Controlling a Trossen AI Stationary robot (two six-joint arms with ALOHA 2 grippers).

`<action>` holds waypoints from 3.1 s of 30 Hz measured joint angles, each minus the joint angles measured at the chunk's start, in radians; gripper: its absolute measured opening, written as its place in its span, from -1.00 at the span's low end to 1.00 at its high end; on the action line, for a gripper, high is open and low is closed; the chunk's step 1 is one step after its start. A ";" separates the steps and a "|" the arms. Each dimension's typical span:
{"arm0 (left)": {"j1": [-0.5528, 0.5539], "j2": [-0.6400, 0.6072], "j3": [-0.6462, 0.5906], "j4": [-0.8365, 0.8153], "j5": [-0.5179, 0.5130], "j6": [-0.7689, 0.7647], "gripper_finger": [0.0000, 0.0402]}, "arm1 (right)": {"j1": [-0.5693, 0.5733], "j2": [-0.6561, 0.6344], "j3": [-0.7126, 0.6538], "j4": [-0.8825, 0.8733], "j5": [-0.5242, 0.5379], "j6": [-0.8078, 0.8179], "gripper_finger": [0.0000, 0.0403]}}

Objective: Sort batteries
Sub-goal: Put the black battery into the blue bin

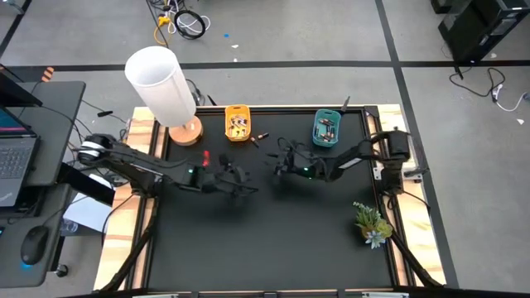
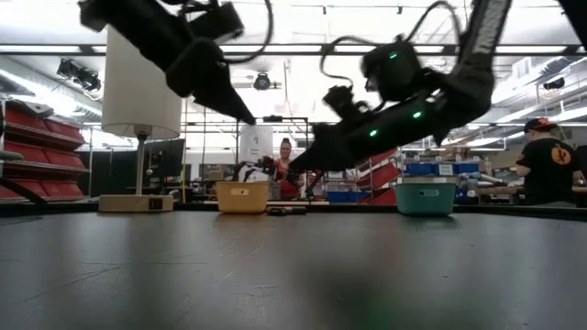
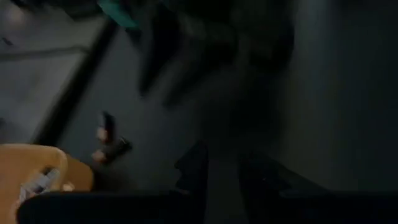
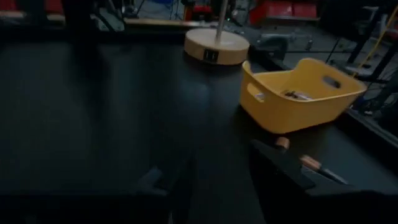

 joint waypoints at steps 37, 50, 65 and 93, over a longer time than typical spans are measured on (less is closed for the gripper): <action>0.063 -0.185 -0.237 0.630 -0.025 0.278 -0.58 | -0.166 0.237 0.263 -0.135 0.032 0.187 0.04; 0.063 -0.030 -0.237 0.761 -0.009 0.374 -0.58 | -0.135 0.240 0.263 -0.158 0.100 0.206 0.03; 0.037 -0.031 -0.237 0.794 0.032 0.355 -0.58 | -0.108 0.262 0.264 -0.134 0.171 0.197 0.03; 0.037 -0.031 -0.237 0.754 0.024 0.376 -0.58 | -0.135 0.444 0.399 -0.090 0.128 0.261 -0.53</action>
